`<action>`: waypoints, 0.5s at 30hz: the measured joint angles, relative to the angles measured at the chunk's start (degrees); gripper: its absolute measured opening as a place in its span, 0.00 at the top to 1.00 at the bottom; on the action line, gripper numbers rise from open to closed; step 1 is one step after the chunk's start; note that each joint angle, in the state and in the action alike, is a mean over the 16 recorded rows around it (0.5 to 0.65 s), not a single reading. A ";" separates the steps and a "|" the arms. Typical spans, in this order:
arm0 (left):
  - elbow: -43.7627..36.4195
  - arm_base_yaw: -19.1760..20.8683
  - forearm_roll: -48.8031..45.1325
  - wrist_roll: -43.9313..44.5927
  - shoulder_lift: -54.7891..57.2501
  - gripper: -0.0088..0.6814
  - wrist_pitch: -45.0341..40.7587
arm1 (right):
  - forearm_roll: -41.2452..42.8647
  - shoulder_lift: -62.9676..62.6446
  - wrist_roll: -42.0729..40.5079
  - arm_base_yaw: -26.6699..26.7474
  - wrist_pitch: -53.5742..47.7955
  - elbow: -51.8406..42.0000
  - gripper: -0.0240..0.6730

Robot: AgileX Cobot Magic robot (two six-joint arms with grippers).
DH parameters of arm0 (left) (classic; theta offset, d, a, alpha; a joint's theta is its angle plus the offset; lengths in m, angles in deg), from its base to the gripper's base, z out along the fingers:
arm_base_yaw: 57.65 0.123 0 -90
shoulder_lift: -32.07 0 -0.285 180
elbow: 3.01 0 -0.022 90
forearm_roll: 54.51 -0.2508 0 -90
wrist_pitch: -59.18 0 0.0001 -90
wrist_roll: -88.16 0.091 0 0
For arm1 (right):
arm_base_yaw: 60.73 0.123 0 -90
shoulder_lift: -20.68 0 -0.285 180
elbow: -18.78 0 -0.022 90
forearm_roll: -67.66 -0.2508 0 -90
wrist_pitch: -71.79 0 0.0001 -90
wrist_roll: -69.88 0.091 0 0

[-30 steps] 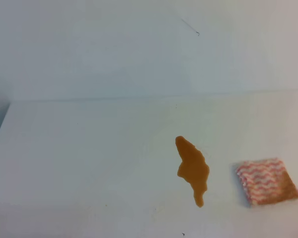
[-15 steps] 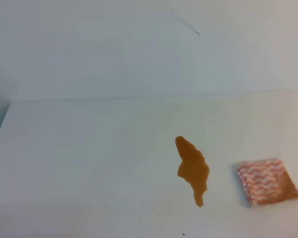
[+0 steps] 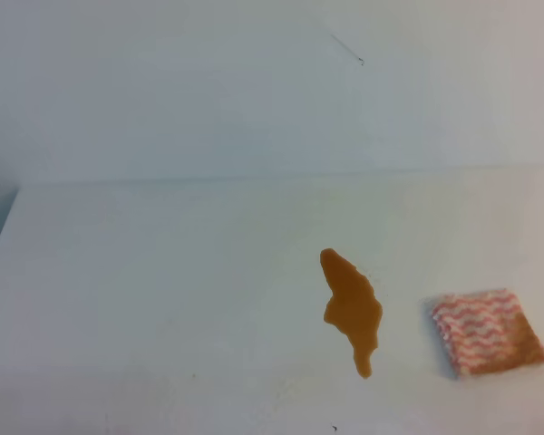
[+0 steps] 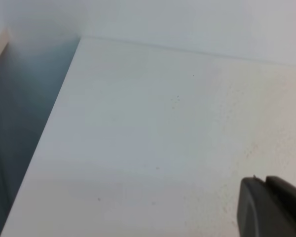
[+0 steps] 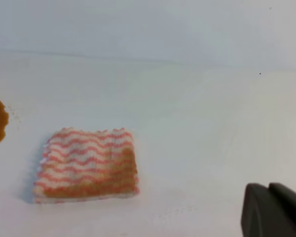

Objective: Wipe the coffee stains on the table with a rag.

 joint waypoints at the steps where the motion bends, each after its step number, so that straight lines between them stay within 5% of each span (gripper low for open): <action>1: 0.00 0.00 0.00 0.00 0.00 0.99 0.00 | 0.00 0.00 0.00 0.00 0.00 0.00 0.97; 15: 1.40 0.00 0.01 -0.01 0.91 0.99 -0.51 | 0.00 0.00 0.00 0.00 0.00 0.00 0.97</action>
